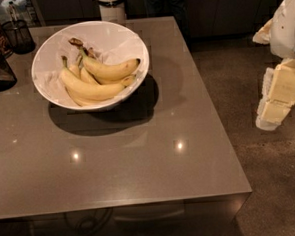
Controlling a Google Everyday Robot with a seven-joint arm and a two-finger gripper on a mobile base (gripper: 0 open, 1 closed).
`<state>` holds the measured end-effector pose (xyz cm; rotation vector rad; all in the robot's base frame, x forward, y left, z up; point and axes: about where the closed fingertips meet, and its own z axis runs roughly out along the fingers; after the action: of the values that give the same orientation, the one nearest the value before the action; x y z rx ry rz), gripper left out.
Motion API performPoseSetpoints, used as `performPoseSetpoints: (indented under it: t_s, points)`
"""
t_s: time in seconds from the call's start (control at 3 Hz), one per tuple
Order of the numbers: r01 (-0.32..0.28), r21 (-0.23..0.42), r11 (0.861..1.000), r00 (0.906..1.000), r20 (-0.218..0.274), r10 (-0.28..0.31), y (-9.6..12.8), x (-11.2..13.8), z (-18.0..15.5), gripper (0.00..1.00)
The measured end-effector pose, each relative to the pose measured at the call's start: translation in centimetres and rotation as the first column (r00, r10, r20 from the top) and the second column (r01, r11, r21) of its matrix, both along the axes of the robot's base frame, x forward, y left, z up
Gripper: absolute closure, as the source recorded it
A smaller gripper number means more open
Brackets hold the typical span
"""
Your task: Pick banana from white bowl
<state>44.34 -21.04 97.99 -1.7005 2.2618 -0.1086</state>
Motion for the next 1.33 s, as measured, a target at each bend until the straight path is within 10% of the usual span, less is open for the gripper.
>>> performPoseSetpoints:
  t_s: [0.67,1.33]
  points:
    - [0.040,0.024,0.999,0.9945,-0.098,-0.037,4.0,4.7,0.0,0.00]
    - [0.028,0.064,0.998,0.9980,-0.058,-0.025,5.4,6.0,0.3,0.00]
